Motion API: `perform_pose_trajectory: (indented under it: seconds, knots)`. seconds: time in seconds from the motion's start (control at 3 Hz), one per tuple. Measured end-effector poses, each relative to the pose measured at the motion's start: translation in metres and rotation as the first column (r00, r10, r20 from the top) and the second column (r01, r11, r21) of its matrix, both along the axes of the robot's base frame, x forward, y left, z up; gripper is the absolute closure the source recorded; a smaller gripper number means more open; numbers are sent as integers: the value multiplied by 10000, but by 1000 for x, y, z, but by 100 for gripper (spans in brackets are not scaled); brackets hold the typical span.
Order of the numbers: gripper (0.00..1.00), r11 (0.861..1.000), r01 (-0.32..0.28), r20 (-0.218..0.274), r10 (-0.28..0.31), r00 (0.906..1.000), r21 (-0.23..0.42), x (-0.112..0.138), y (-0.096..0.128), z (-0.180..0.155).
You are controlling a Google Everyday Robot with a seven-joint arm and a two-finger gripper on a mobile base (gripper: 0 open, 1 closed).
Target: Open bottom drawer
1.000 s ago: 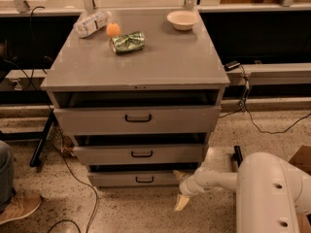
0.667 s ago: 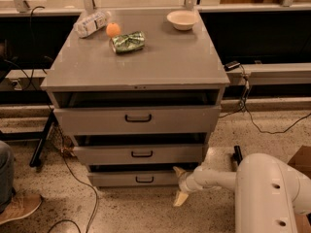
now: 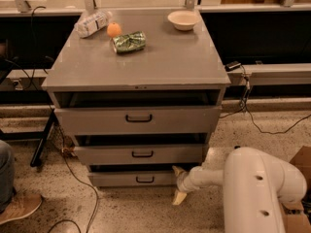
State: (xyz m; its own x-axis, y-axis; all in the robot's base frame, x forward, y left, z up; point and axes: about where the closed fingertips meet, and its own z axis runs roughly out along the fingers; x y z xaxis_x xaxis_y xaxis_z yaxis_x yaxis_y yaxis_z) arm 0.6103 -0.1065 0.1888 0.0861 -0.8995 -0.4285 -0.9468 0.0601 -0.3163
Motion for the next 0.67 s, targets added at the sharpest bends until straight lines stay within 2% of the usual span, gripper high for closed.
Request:
perform_pose_trajectory:
  seconds: [0.33,0.67]
  knots:
    - [0,9996,171,88,-169,9998,-205,13,-4,-8]
    - [0,9993,358,-176,-360,9992,-100,22,-7,-27]
